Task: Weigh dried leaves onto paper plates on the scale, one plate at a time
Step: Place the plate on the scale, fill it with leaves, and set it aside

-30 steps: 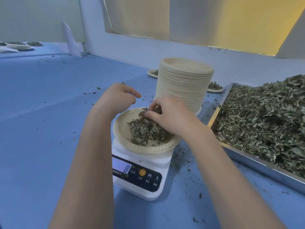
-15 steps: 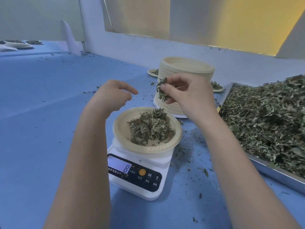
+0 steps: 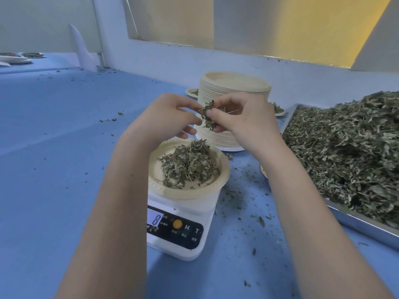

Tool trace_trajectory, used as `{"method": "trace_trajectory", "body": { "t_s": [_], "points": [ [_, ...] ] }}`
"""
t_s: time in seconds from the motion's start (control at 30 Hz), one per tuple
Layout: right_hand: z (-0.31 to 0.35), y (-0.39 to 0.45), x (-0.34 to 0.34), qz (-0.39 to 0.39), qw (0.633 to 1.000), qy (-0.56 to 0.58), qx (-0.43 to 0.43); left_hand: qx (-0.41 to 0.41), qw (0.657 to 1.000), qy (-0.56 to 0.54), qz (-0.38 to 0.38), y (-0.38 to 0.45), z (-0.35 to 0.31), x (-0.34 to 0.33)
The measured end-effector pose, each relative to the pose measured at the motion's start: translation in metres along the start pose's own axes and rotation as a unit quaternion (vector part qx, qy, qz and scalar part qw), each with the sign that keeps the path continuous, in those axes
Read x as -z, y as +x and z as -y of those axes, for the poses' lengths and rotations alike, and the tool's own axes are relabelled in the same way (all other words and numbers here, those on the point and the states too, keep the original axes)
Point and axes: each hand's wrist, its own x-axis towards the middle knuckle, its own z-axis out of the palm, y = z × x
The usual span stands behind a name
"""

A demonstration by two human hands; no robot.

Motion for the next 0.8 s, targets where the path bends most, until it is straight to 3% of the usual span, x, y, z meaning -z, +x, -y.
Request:
{"method": "trace_trajectory", "body": {
  "t_s": [0.4,0.53,0.63,0.7,0.8],
  "points": [
    [-0.002,0.0,0.021,0.051,0.998,-0.037,-0.02,-0.045,0.997,-0.005,0.056,0.003,-0.009,-0.026],
    [-0.008,0.0,0.051,0.058,0.995,-0.067,-0.047,-0.053,0.998,0.016,0.026,0.007,-0.018,-0.06],
    [-0.016,-0.001,0.084,0.047,0.989,-0.114,-0.086,-0.067,0.995,0.029,0.069,0.004,-0.026,-0.097],
    [-0.023,-0.004,0.102,0.057,0.973,-0.185,-0.126,-0.079,0.988,0.065,0.112,0.0,-0.027,-0.117],
    [-0.034,-0.008,0.114,0.134,0.919,-0.31,-0.204,-0.094,0.97,0.171,0.145,-0.001,-0.021,-0.128]
  ]
}}
